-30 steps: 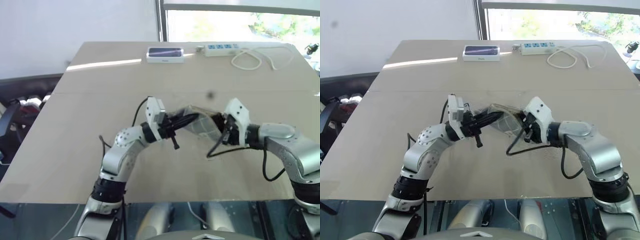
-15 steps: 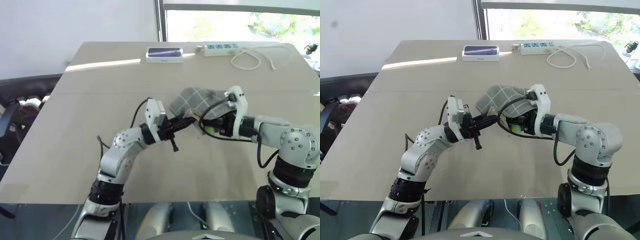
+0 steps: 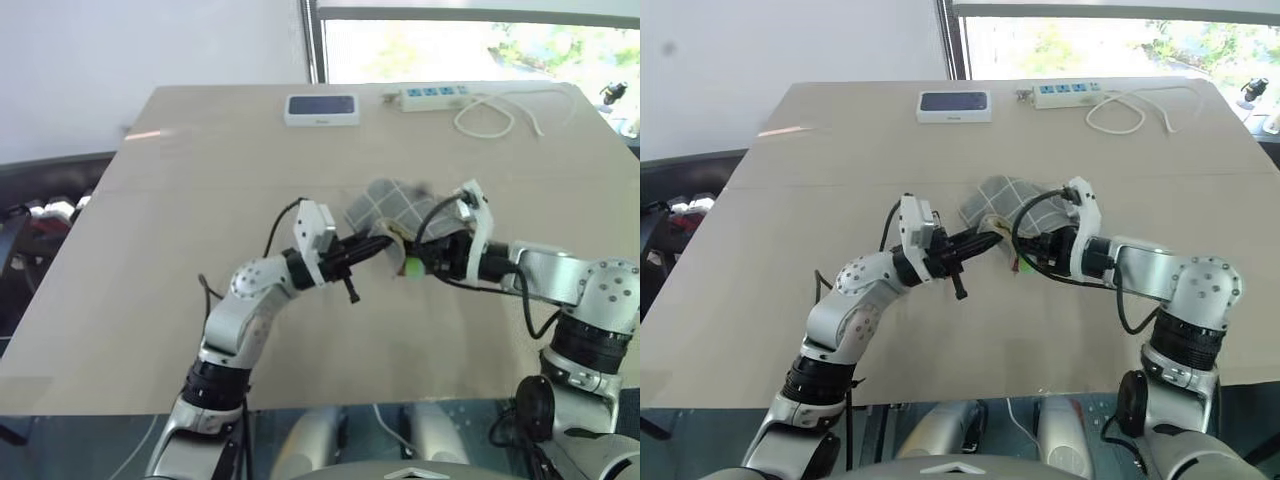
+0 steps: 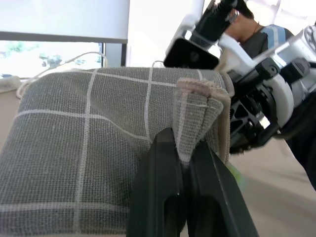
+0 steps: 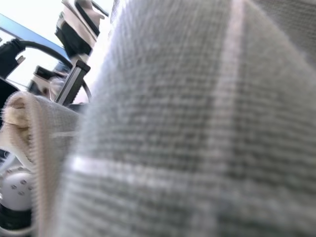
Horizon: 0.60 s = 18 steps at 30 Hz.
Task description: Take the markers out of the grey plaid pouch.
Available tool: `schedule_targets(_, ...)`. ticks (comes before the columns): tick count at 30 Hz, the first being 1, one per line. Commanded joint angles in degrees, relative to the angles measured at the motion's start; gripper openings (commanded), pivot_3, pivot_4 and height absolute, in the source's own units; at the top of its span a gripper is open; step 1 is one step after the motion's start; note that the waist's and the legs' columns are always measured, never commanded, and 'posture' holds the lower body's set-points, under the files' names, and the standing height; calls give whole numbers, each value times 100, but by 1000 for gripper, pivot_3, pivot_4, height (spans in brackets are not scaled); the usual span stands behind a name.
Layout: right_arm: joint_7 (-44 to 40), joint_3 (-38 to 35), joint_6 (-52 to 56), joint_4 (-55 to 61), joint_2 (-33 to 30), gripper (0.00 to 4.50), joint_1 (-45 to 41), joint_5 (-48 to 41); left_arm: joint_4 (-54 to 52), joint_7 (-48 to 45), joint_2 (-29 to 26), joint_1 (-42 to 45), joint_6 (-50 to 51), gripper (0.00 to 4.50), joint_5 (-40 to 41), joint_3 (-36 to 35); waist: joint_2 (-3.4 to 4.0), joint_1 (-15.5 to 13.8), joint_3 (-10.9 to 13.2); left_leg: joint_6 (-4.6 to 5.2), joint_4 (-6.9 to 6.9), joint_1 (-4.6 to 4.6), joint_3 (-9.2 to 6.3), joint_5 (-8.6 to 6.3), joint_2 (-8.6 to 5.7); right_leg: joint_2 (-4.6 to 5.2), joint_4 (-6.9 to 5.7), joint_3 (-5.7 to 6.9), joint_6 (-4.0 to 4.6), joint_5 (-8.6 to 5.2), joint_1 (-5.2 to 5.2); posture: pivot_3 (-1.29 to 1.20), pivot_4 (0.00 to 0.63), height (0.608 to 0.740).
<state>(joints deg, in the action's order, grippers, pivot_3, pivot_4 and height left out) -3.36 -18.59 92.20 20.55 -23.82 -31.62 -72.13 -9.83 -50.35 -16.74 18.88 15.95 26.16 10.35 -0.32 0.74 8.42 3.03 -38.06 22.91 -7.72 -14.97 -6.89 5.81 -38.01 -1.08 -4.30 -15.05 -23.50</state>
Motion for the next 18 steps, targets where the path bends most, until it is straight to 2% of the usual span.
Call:
schedule_targets(1, -1187, 787, -399, 1069, -1149, 389, 302, 352, 230, 23, -82, 8, -26, 0, -147, -51, -11, 7, -5, 2, 1, 1, 0, -1, -2, -1, 5, 6, -1, 0, 1, 0, 150, 738)
schedule_targets(6, -2866, 2061, -1856, 1586, -2728, 389, 933, 1562, 372, 57, -95, 111, -144, 0, -198, -107, -5, 9, -4, 3, -3, -1, 5, -1, 0, -2, 3, 15, -3, -1, 4, 0, 150, 738)
schedule_targets(9, -3701, 2664, -2736, 1651, -3425, 389, 1217, 2337, 412, 51, -79, 133, -169, 0, -219, -119, -6, -7, -4, 3, -6, -4, 5, -1, 1, -2, 1, 17, -3, -1, 6, 0, 150, 738)
schedule_targets(14, -4484, 3237, -3862, 1521, -4004, 389, 1529, 3398, 436, 60, -49, 146, -190, 0, -247, -133, -10, -26, -1, 2, -7, -3, 5, -1, 2, 0, 3, 17, -3, -1, 7, 0, 150, 738)
schedule_targets(18, -4846, 3353, -4432, 1391, -4069, 389, 1675, 3869, 448, 68, -29, 155, -190, 0, -255, -134, -12, -38, -1, 2, -6, -2, 0, -1, 3, 1, 6, 17, -3, -1, 7, 0, 150, 738)
